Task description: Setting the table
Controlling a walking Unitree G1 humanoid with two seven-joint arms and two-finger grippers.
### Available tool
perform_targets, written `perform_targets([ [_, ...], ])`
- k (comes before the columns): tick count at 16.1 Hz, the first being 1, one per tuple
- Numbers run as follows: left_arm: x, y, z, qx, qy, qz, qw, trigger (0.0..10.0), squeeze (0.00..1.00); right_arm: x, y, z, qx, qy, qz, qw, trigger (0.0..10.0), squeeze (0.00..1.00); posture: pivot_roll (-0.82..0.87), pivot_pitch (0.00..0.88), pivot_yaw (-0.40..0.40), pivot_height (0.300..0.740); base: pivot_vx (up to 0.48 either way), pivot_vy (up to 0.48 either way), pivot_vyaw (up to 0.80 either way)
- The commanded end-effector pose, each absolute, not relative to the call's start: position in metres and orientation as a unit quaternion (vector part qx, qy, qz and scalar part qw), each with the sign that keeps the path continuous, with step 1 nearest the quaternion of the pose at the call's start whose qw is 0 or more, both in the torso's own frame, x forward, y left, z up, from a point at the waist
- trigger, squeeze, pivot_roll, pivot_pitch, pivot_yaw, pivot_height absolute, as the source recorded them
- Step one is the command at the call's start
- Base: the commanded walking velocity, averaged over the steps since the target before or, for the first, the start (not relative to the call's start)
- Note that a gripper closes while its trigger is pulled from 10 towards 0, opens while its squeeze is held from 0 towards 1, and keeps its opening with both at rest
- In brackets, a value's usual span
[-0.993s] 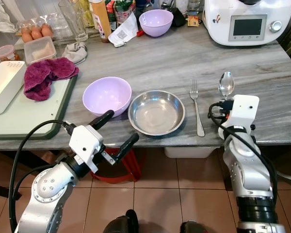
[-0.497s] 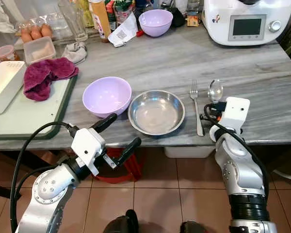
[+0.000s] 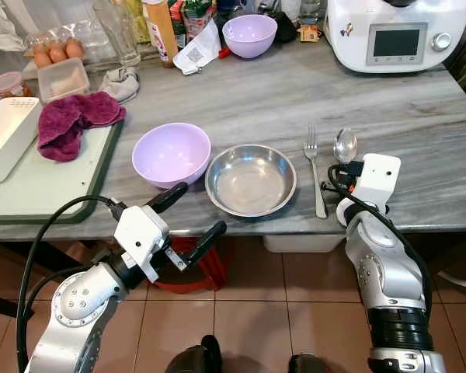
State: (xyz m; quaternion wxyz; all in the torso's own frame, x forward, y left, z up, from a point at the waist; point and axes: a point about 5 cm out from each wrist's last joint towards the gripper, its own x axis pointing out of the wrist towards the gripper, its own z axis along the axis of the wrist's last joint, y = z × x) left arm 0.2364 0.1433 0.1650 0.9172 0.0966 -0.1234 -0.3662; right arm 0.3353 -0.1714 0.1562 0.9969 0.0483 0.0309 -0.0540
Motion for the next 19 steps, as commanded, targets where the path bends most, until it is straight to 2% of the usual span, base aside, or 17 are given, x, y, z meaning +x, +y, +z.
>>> perform_targets([
  [1,0.236,0.144,0.162,0.097,-0.112,-0.369,0.917,10.0,0.00,0.336,-0.175,0.149,0.053,0.052,-0.065,0.995,10.0,0.00,-0.14,0.208,0.085,0.740,0.000,0.000,0.00],
  [16,0.237,0.141,0.160,0.099,-0.101,-0.372,0.917,10.0,0.00,0.346,-0.174,0.141,0.056,0.094,-0.032,0.993,10.0,0.00,-0.13,0.212,0.095,0.740,0.000,0.000,0.00],
  [17,0.237,0.141,0.160,0.099,-0.101,-0.372,0.917,10.0,0.00,0.346,-0.173,0.140,0.056,0.096,-0.028,0.993,10.0,0.31,-0.13,0.212,0.095,0.740,0.000,0.000,0.00],
  [18,0.238,0.141,0.159,0.098,-0.099,-0.371,0.918,10.0,0.00,0.345,-0.171,0.139,0.058,0.099,-0.020,0.993,10.0,1.00,-0.13,0.212,0.095,0.740,0.000,0.000,0.00],
  [19,0.237,0.142,0.159,0.097,-0.098,-0.370,0.919,10.0,0.00,0.344,-0.171,0.138,0.057,0.101,-0.020,0.993,10.0,1.00,-0.14,0.212,0.092,0.740,0.000,0.000,0.00],
])
